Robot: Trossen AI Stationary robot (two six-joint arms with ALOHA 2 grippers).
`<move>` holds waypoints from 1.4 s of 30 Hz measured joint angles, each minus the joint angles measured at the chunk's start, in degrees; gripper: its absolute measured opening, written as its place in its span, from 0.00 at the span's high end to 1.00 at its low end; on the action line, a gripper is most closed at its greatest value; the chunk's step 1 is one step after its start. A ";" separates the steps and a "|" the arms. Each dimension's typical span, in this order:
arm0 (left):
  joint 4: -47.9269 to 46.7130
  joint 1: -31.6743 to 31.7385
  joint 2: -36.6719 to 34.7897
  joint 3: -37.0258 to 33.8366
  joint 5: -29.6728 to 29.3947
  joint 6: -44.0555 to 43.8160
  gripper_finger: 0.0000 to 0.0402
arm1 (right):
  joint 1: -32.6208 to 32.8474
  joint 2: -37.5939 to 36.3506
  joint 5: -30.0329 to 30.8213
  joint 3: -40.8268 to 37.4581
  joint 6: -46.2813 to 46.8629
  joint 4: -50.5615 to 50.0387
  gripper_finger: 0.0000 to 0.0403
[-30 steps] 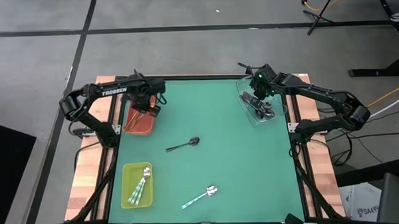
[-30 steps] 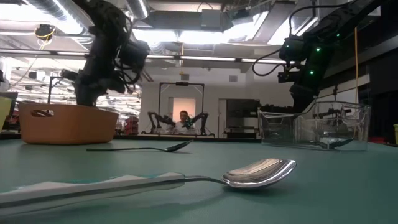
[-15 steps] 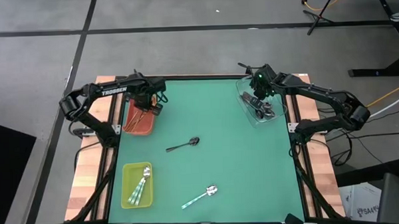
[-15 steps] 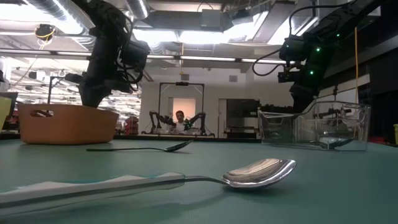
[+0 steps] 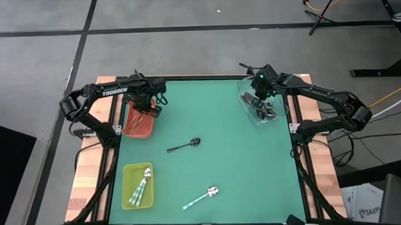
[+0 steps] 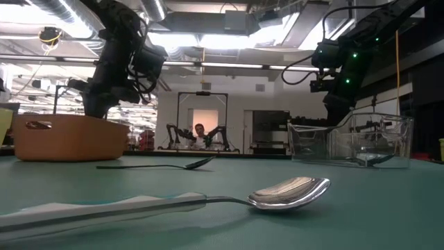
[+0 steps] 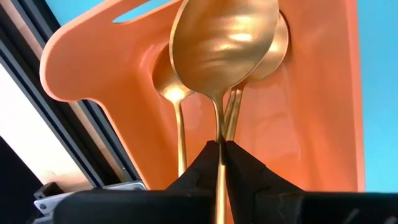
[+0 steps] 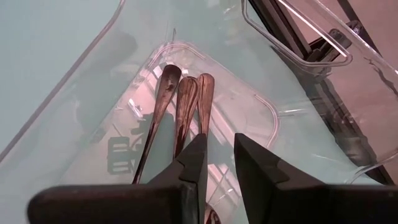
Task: Sort silverware by color (type)
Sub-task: Put the gold spoon into the orange bin, then put the blue patterned spoon into the yellow bin
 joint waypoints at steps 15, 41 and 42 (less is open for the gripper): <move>0.11 0.00 0.00 0.00 -0.58 -0.07 0.82 | -0.01 0.00 -0.02 0.00 0.00 0.00 0.83; 2.91 0.00 0.00 0.00 -0.68 -0.07 0.79 | 0.00 0.00 -0.02 0.00 0.00 0.00 0.83; 2.92 0.00 0.00 0.00 -0.64 -0.05 0.79 | 0.00 0.00 -0.02 0.00 0.00 0.00 0.83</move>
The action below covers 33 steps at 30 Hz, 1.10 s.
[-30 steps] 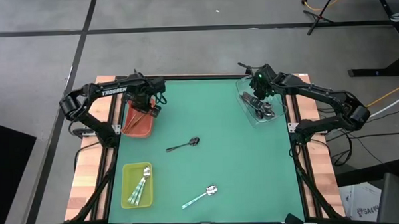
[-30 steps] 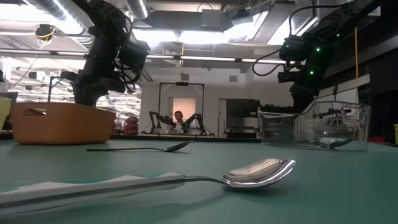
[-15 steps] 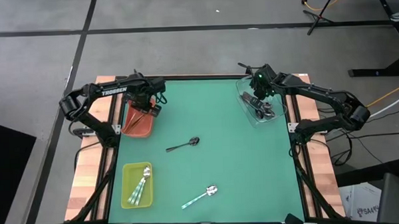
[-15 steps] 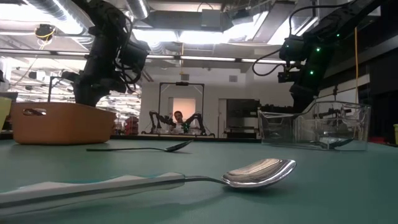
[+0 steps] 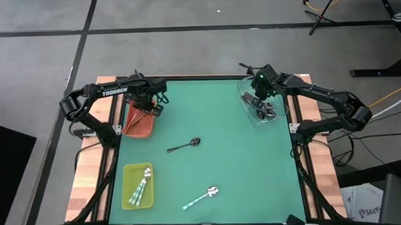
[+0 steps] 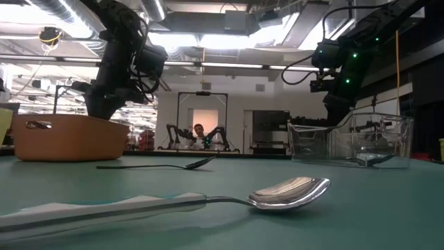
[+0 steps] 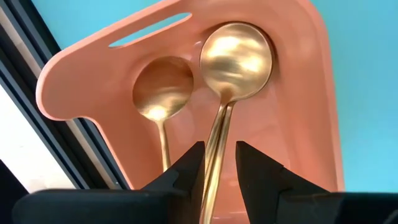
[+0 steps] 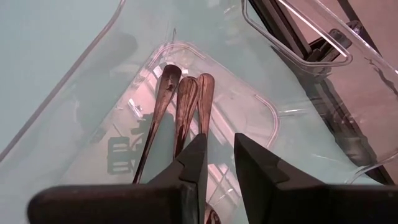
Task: Sort silverware by color (type)
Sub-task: Put the blue patterned spoon into the yellow bin
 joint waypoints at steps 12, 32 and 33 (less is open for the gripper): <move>0.01 -1.84 -3.10 0.00 0.26 -0.01 0.79 | 0.00 0.00 -0.02 0.00 0.01 0.00 0.83; 18.07 -24.61 -16.02 0.05 -0.02 -11.00 0.79 | -0.01 0.00 -0.36 0.00 0.63 0.00 0.83; 20.35 -26.20 -15.72 0.07 -0.09 -11.04 0.79 | 0.00 0.00 -0.44 0.00 0.63 0.00 0.83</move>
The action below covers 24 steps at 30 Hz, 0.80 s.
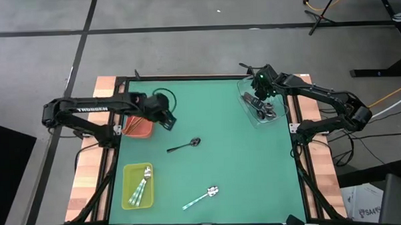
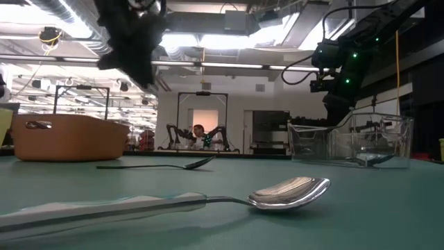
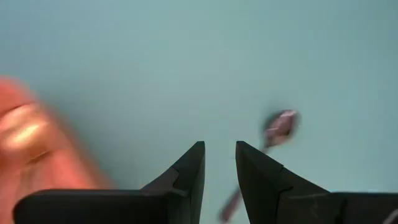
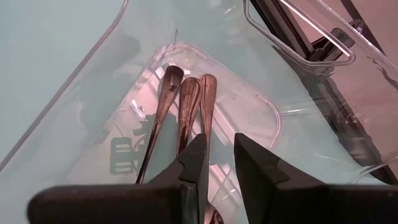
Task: Sort silverware by color (type)
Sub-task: Put the blue patterned spoon into the yellow bin
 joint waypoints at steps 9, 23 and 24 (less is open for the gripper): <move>17.84 -14.37 5.43 0.00 -5.16 -2.96 0.79 | -0.02 0.00 0.02 0.00 0.00 0.09 0.83; 44.86 -31.41 23.23 0.00 -8.96 -2.97 0.79 | -0.01 0.00 0.00 0.00 0.02 0.50 0.83; 46.31 -32.44 24.29 0.00 -9.00 -2.98 0.79 | -0.02 0.01 0.00 0.00 0.00 0.48 0.83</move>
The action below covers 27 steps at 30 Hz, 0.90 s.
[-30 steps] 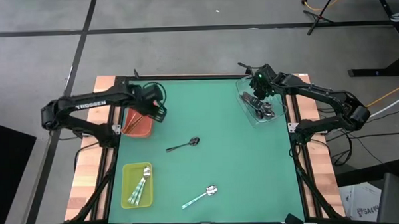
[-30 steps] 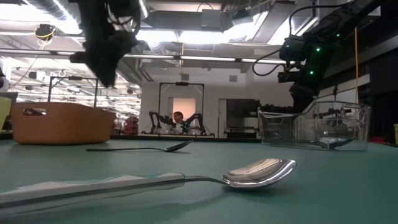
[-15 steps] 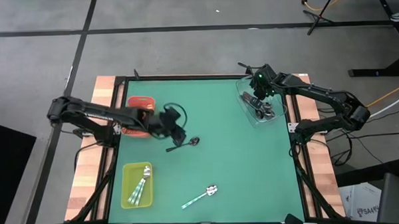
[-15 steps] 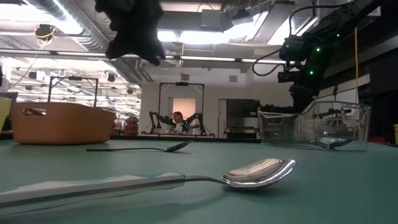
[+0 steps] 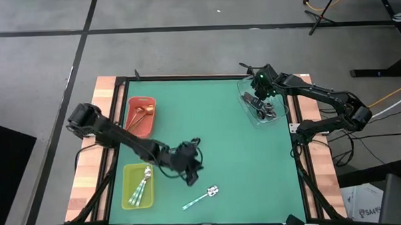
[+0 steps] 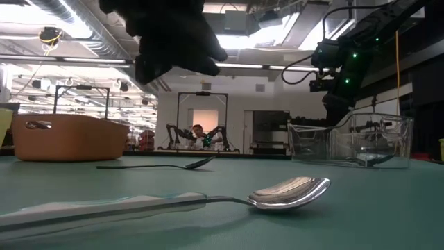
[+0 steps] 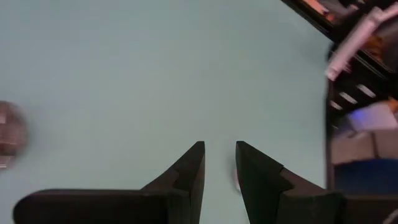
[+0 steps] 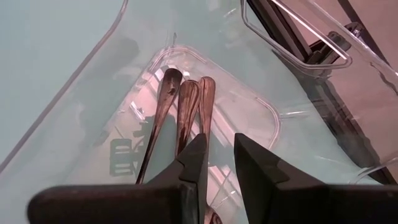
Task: Sort silverware by color (type)
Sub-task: Put the blue patterned spoon into the yellow bin
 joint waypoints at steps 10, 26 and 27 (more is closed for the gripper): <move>0.26 -7.44 10.52 9.75 -3.49 2.38 0.79 | 0.02 0.00 -0.01 0.00 0.02 0.09 0.83; -21.01 -14.46 24.36 31.85 -6.50 -0.05 0.79 | 0.01 0.01 -0.05 0.00 0.02 0.09 0.83; -21.83 -14.76 25.10 32.40 -6.70 -0.34 0.79 | 0.00 0.01 -0.02 0.00 0.02 0.09 0.83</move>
